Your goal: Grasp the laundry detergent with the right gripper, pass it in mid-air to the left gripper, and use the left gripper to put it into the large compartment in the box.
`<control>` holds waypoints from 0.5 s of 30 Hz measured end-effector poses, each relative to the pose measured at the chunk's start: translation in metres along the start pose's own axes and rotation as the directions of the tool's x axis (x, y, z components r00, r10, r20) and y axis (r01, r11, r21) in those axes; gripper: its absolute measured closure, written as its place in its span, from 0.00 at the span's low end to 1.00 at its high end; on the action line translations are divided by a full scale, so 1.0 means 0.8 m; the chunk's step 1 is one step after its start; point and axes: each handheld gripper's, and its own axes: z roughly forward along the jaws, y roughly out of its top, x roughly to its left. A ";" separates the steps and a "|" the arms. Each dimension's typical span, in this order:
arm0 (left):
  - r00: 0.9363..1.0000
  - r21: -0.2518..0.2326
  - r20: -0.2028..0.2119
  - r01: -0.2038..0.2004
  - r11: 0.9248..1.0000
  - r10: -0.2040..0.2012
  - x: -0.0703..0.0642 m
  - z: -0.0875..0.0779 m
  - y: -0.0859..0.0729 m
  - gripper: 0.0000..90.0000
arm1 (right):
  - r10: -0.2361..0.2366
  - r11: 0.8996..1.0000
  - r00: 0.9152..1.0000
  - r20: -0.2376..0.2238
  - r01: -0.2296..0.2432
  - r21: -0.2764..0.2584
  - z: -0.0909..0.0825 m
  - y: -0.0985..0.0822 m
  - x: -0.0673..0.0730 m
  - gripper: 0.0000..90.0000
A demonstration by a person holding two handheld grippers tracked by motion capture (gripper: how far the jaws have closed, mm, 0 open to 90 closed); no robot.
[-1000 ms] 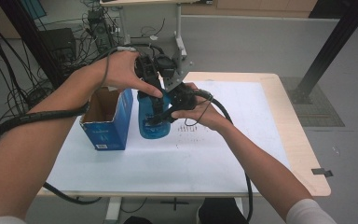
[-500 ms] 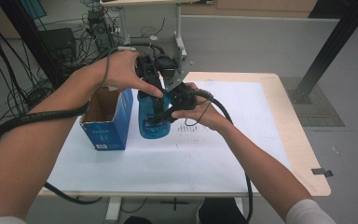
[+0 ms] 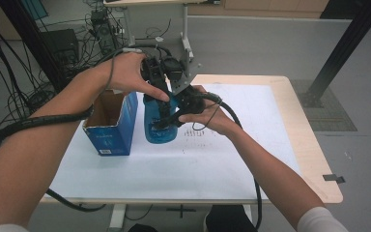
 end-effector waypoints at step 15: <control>0.999 0.029 -0.018 -0.026 0.999 0.027 0.000 0.001 0.001 0.22 | -0.007 1.000 1.000 -0.006 0.007 0.006 0.000 0.000 0.001 0.49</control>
